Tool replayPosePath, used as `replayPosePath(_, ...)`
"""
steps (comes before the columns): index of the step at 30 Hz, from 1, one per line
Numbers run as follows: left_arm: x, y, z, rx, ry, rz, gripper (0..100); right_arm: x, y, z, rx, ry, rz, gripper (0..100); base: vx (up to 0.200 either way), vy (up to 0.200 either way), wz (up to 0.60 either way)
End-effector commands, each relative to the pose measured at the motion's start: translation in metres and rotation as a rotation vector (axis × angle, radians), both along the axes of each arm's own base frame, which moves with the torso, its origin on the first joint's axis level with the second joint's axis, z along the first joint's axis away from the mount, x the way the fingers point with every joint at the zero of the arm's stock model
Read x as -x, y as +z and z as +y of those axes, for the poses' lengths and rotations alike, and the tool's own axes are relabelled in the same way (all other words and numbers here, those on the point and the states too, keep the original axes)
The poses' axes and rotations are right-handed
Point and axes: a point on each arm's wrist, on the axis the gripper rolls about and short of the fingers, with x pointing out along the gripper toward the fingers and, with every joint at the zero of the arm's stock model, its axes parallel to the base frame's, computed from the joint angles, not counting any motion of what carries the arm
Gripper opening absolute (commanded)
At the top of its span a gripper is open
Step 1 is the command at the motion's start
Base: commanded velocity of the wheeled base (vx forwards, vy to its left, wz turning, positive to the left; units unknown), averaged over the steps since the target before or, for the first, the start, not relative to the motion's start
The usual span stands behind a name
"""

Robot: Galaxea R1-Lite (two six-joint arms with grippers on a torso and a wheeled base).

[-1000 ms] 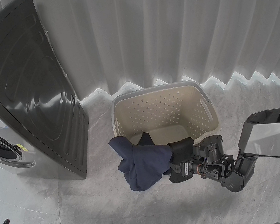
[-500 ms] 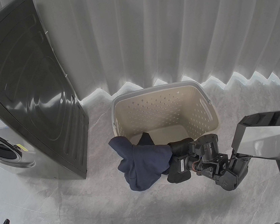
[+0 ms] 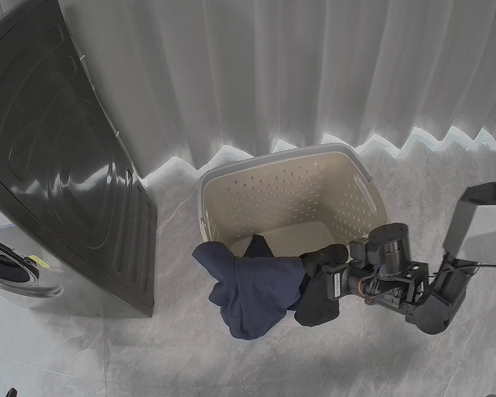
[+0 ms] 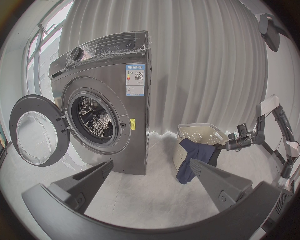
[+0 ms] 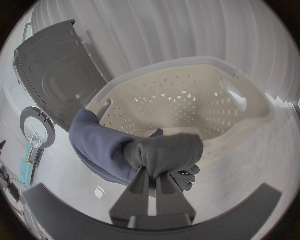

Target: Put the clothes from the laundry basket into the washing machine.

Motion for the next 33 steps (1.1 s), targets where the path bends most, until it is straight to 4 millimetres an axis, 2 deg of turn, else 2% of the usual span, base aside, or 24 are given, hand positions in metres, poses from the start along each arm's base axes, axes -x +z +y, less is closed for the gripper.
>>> replayPosePath(1, 0.0, -0.005, 0.0, 0.001, 0.001, 0.004, 100, 0.042, 0.07, -0.025, -0.071, -0.002, -0.118, 0, 0.0, 0.0, 0.0)
replayPosePath(7, 0.0, -0.005, 0.0, 0.001, 0.001, 0.003, 100, 0.096, 0.13, -0.044, -0.175, 0.047, -0.277, 0, 0.0, 0.0, 0.0)
replayPosePath(8, 0.0, -0.005, 0.0, 0.001, 0.001, 0.003, 100, 0.096, 0.13, -0.044, -0.175, 0.047, -0.277, 0, 0.0, 0.0, 0.0)
replayPosePath(9, 0.0, -0.005, 0.0, -0.001, 0.001, 0.004, 100, 0.114, 0.143, -0.051, -0.204, 0.07, -0.318, 0, 0.0, 0.0, 0.0)
replayPosePath(14, 0.0, -0.005, 0.0, -0.001, 0.002, 0.004, 100, 0.147, 0.162, -0.075, -0.227, 0.104, -0.412, 0, 0.0, 0.0, 0.0)
replayPosePath(20, 0.0, -0.005, 0.0, -0.007, -0.001, 0.004, 100, 0.154, 0.182, -0.077, -0.192, 0.18, -0.529, 0, -0.033, 0.0, 0.0)
replayPosePath(31, 0.0, -0.005, 0.0, -0.007, -0.005, 0.003, 100, 0.158, 0.181, -0.075, -0.194, 0.2, -0.531, 0, -0.2, 0.0, 0.0)
replayPosePath(33, 0.0, -0.005, 0.0, -0.004, -0.002, 0.003, 100, 0.158, 0.181, -0.074, -0.195, 0.209, -0.529, 0, 0.0, 0.0, 0.0)
